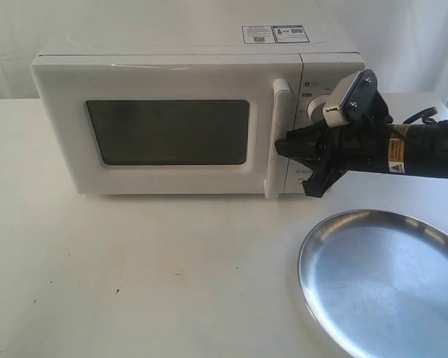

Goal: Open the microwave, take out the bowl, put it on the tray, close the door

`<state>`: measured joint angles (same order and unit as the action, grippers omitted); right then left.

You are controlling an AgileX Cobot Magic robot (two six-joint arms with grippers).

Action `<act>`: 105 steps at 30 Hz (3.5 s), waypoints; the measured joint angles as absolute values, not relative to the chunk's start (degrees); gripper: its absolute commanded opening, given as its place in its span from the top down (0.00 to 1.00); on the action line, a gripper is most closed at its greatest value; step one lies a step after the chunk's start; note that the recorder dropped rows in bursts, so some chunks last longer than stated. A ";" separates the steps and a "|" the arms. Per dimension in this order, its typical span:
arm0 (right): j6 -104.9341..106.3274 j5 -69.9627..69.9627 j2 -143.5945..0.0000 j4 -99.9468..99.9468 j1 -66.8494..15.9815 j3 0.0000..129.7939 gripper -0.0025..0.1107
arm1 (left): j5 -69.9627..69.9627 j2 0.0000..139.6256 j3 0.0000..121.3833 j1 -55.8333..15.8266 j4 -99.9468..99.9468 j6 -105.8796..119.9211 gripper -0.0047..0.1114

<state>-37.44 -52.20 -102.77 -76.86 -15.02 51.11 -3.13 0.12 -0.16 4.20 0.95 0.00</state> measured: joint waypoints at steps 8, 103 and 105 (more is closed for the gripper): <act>-36.60 -49.53 -101.99 -76.95 -16.52 51.24 0.98 | -3.13 0.12 -0.16 4.20 0.95 0.00 0.96; -33.36 -69.53 -107.55 -64.59 -10.45 48.84 0.90 | -3.13 0.12 -0.16 4.20 0.95 0.00 0.96; -33.39 -70.51 -107.78 -65.74 -10.32 49.04 0.98 | -3.13 0.12 -0.16 4.20 0.95 0.00 0.96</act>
